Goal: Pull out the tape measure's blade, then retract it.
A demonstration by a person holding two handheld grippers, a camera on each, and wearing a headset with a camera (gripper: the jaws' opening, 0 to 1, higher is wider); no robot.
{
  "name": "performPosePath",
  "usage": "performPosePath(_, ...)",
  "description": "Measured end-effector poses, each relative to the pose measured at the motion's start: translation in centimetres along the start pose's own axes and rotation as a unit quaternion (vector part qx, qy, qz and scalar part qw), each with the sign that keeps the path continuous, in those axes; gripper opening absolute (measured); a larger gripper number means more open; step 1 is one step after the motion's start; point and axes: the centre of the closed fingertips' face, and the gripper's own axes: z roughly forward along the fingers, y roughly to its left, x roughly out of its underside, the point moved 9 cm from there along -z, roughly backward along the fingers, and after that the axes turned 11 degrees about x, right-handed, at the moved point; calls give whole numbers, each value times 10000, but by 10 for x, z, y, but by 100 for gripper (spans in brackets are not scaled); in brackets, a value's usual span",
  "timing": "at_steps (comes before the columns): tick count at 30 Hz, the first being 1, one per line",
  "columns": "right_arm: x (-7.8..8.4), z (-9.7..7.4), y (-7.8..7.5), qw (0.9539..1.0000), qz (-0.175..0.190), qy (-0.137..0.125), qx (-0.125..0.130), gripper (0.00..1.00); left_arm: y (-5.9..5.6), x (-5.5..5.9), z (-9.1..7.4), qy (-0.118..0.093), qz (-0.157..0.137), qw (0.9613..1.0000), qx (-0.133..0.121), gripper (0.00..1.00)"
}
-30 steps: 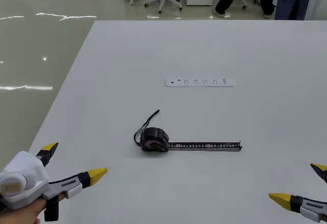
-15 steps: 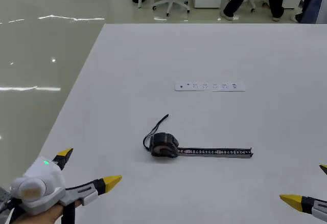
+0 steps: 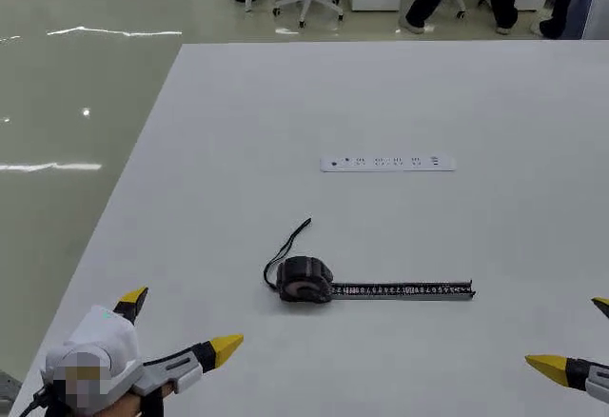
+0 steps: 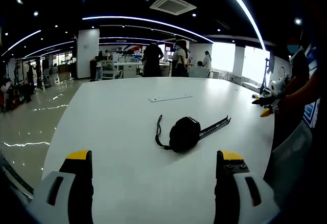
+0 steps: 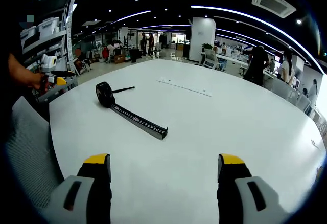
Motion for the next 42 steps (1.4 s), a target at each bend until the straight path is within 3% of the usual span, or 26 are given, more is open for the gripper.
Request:
performPosePath(5,2,17,-4,9997,-72,-23,-211,87,0,-3,21,-37,88,9999,-71,99)
performPosePath(15,-15,41,-12,9982,-362,-147,-456,82,-19,-16,59,70,364,9992,133,99)
performPosePath(21,-23,59,-13,9964,-528,-127,-651,75,-30,-21,74,101,293,9993,193,99)
performPosePath(29,-29,80,-8,9926,-808,-31,-908,70,-38,-18,90,182,159,9997,63,99)
performPosePath(35,-26,96,-2,9882,-1074,127,-1088,66,-43,-15,103,196,-76,9998,-44,99)
performPosePath(42,-28,109,2,9824,-1296,293,-1314,61,-51,-14,120,303,-44,9994,-178,99)
